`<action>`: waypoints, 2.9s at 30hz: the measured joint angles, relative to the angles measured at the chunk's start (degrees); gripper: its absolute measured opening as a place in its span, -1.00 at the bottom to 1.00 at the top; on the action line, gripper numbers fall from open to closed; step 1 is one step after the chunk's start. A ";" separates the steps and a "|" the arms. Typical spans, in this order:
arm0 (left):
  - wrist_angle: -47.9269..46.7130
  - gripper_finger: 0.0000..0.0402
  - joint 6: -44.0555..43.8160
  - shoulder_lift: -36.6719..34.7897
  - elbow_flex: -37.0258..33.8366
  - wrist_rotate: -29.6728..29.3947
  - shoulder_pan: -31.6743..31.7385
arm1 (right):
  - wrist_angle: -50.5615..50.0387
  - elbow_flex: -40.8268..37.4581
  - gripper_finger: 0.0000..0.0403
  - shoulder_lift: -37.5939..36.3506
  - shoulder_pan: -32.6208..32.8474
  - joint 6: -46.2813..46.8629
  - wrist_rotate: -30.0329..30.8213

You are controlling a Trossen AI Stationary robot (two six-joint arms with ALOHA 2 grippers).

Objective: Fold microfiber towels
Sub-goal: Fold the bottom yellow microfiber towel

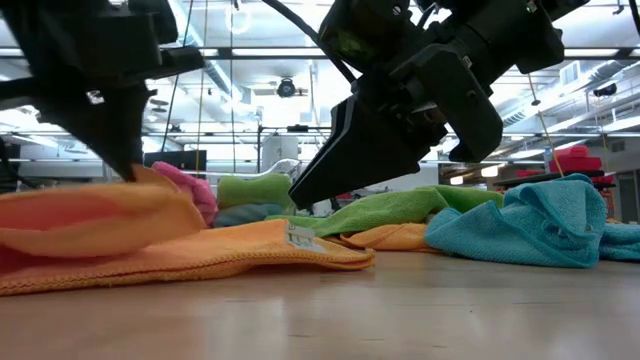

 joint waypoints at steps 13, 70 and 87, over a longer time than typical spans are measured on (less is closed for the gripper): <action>10.96 -0.79 9.68 -0.02 -3.22 0.84 5.09 | -0.02 0.00 -0.54 0.00 -0.07 0.11 0.00; 5.56 -0.30 -30.42 -3.48 -5.53 19.92 7.93 | -0.20 -0.02 -0.54 0.00 -0.01 1.73 -0.46; 5.46 -0.92 -13.74 -3.37 -5.35 11.72 7.69 | 0.00 -0.02 -0.54 0.00 -0.01 1.32 -0.46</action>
